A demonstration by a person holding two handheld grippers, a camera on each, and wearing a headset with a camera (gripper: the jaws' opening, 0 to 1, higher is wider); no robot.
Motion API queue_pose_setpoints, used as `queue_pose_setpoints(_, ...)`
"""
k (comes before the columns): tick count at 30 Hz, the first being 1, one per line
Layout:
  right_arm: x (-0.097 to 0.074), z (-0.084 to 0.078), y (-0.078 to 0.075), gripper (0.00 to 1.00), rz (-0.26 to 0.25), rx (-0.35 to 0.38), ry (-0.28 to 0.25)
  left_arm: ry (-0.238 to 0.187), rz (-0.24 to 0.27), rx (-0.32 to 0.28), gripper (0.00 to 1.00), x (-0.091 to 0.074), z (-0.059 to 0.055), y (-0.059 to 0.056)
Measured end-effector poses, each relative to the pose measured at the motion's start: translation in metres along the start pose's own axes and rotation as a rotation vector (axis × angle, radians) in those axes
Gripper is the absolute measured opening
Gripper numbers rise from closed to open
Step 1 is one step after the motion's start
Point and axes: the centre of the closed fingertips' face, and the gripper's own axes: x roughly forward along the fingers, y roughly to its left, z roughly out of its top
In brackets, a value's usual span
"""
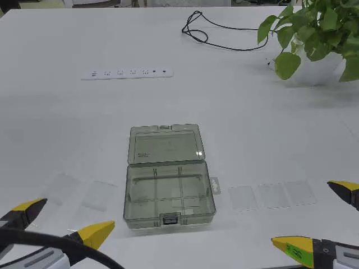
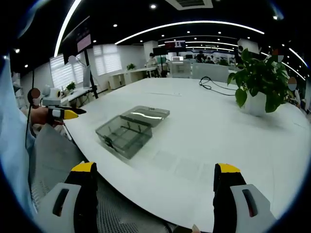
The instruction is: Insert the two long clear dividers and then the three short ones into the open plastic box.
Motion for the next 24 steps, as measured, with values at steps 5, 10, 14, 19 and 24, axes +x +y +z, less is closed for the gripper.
queue_pose_setpoints(5,-0.0012,-0.0012,0.0000,1.00,-0.002,-0.001,0.001,-0.003,-0.012,0.012,1.00,0.0011,0.0028,-0.0024)
queue_pose_setpoints(10,-0.0037,-0.0008,-0.0010,1.00,-0.006,0.007,-0.013,0.007,-0.025,0.034,1.00,0.0019,0.0051,-0.0070)
queue_pose_setpoints(14,-0.0058,-0.0017,-0.0027,1.00,-0.008,0.015,-0.016,0.007,-0.030,0.042,1.00,0.0026,0.0060,-0.0089)
queue_pose_setpoints(19,-0.0073,-0.0049,-0.0037,1.00,-0.003,0.012,-0.006,0.010,-0.029,0.046,1.00,0.0032,0.0061,-0.0089)
queue_pose_setpoints(24,-0.0067,-0.0053,-0.0053,1.00,-0.008,0.008,-0.006,0.010,-0.026,0.050,1.00,0.0028,0.0053,-0.0089)
